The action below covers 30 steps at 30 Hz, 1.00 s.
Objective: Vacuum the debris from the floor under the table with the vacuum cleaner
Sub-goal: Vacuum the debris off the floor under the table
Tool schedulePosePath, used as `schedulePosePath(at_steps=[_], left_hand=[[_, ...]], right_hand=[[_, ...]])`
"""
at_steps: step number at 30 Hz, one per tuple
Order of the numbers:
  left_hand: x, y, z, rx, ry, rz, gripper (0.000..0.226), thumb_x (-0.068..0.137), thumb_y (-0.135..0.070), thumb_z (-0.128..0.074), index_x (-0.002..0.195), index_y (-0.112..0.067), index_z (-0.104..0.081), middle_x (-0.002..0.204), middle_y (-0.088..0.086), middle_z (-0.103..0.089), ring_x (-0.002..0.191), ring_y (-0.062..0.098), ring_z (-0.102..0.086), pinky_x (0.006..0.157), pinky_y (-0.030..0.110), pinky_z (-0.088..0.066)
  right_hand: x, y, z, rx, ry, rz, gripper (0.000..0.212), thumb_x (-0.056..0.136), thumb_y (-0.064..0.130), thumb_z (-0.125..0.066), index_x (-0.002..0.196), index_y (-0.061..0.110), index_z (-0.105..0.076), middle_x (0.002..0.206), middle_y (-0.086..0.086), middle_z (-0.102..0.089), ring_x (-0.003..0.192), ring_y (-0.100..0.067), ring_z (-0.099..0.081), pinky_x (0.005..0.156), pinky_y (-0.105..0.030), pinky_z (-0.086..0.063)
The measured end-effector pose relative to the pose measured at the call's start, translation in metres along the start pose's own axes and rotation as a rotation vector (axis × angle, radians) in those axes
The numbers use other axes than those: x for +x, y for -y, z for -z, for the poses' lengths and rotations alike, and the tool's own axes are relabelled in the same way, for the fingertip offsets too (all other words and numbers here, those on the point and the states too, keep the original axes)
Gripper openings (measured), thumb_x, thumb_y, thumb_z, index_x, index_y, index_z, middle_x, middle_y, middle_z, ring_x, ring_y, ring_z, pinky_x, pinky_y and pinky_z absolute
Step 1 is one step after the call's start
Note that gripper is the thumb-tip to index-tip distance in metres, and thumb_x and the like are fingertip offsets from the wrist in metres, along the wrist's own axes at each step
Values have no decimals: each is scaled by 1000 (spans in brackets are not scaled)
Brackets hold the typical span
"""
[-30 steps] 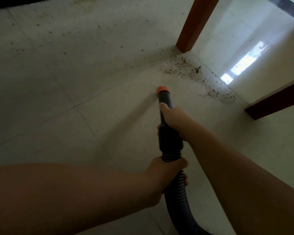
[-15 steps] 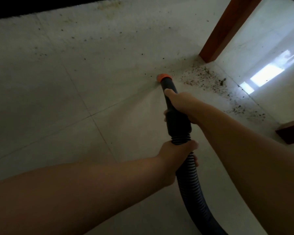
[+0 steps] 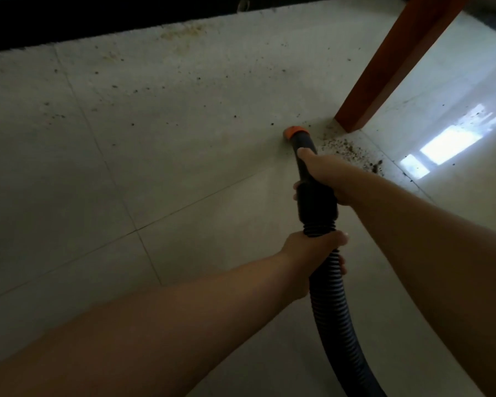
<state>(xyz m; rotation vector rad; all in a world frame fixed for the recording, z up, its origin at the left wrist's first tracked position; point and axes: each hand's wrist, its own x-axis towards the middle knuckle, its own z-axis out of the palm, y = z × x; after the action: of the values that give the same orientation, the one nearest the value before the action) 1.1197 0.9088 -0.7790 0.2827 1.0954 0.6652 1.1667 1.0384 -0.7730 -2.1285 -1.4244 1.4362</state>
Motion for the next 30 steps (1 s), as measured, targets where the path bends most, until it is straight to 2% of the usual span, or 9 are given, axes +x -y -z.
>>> schedulePosePath(at_steps=[4, 7, 11, 14, 16, 18, 21, 26, 30], left_hand=[[6, -8, -1, -53, -57, -29, 15, 87, -16, -66, 91, -5, -56, 68, 9, -58, 52, 18, -58, 43, 22, -52], [1, 0, 16, -48, -121, -39, 11, 87, -15, -64, 88, -5, -58, 68, 8, -59, 53, 18, -58, 44, 22, -51], [-9, -2, 56, -36, -156, -19, 14, 88, -18, -62, 83, -5, -59, 69, 8, -62, 58, 19, -61, 49, 26, -52], [-11, -20, 78, -1, -107, -4, 22, 89, -21, -62, 102, -4, -61, 96, 16, -67, 83, 28, -65, 70, 37, -55], [-8, -31, 82, 30, -92, 5, 31, 90, -22, -61, 114, -4, -59, 109, 18, -63, 89, 28, -63, 73, 37, -55], [-1, -37, 76, 55, -78, 0, 28, 90, -22, -61, 112, -5, -59, 103, 15, -65, 81, 24, -64, 63, 32, -57], [17, -40, 58, 82, -59, 19, 14, 88, -20, -63, 89, -7, -58, 71, 8, -63, 55, 17, -63, 46, 24, -55], [47, -43, 20, 151, -16, 50, 16, 87, -19, -65, 82, -7, -56, 67, 8, -59, 57, 19, -60, 52, 28, -52], [63, -46, -3, 186, 1, 71, 19, 86, -22, -67, 81, -6, -57, 66, 8, -59, 54, 18, -59, 51, 27, -51]], right_hand=[[5, 11, -1, -3, 31, 12, 46, 93, 50, -45, 93, 4, -43, 110, -26, -64, 97, -42, -67, 89, -54, -55], [-6, 21, -28, -51, 139, 61, 42, 94, 48, -46, 89, 6, -45, 109, -26, -65, 97, -42, -67, 89, -53, -55], [-15, 40, -73, -131, 279, 154, 46, 98, 47, -38, 103, 2, -49, 109, -26, -66, 97, -41, -67, 90, -51, -55], [-13, 54, -84, -126, 239, 212, 44, 100, 44, -35, 103, 2, -47, 95, -17, -64, 87, -34, -65, 88, -40, -55], [-8, 60, -81, -105, 183, 221, 43, 101, 43, -34, 106, 2, -47, 86, -13, -58, 79, -29, -61, 88, -40, -54], [-1, 62, -73, -99, 130, 207, 47, 101, 41, -34, 115, -1, -49, 79, -9, -53, 70, -23, -56, 82, -39, -52], [11, 55, -48, -112, 68, 168, 52, 101, 42, -34, 126, -2, -47, 83, -11, -53, 72, -24, -55, 78, -37, -49], [35, 33, -2, -25, -53, 92, 60, 98, 45, -37, 132, -4, -43, 116, -21, -60, 100, -37, -62, 94, -47, -52], [43, 22, 24, -22, -155, 37, 59, 100, 44, -31, 136, -2, -41, 115, -18, -57, 96, -32, -58, 89, -40, -50]])
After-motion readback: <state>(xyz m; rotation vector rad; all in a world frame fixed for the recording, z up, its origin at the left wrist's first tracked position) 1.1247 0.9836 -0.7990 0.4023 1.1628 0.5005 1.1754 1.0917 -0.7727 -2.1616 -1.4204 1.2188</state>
